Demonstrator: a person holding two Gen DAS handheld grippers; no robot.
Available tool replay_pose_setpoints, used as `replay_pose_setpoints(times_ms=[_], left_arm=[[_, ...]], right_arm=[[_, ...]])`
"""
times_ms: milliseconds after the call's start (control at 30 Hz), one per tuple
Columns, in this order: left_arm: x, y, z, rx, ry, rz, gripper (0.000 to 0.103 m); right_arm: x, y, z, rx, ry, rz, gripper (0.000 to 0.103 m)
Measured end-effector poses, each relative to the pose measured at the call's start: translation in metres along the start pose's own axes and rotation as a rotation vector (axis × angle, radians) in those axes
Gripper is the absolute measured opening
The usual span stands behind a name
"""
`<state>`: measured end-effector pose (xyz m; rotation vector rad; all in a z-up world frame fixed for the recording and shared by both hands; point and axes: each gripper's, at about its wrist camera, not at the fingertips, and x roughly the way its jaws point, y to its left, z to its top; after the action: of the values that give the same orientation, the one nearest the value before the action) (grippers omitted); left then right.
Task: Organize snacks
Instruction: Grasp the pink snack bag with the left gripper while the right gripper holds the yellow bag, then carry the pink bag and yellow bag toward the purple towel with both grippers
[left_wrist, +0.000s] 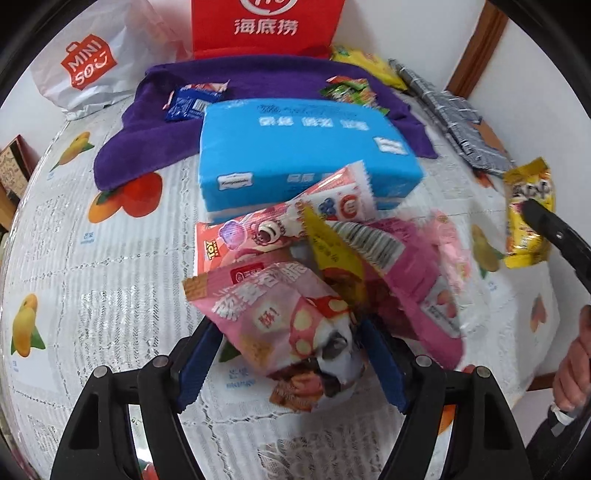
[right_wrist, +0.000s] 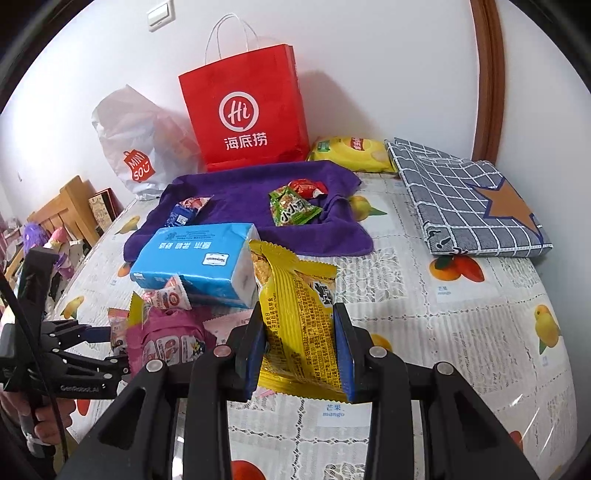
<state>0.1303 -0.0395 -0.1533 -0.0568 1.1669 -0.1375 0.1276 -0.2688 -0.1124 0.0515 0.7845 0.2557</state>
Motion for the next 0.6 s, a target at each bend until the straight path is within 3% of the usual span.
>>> replay_pose_setpoints(times_ms=[67,133,300,600], left_arm=[[0.001,0.005,-0.001,-0.012,-0.010,0.003,0.075],[0.000,0.009,-0.002,-0.023,-0.017,-0.024,0.064],[-0.010,0.022,-0.006,-0.033,-0.040,-0.055,0.053],[-0.031,0.053,-0.012,-0.074,-0.092,-0.088,0.048]], right_arm=[[0.003,-0.002,-0.001,0.003,0.008,-0.001,0.034],[0.006,-0.002,-0.001,0.007,0.016,-0.005,0.034],[0.008,0.001,0.000,0.006,0.023,-0.005,0.034],[-0.003,0.027,0.005,-0.029,0.007,-0.001,0.034]])
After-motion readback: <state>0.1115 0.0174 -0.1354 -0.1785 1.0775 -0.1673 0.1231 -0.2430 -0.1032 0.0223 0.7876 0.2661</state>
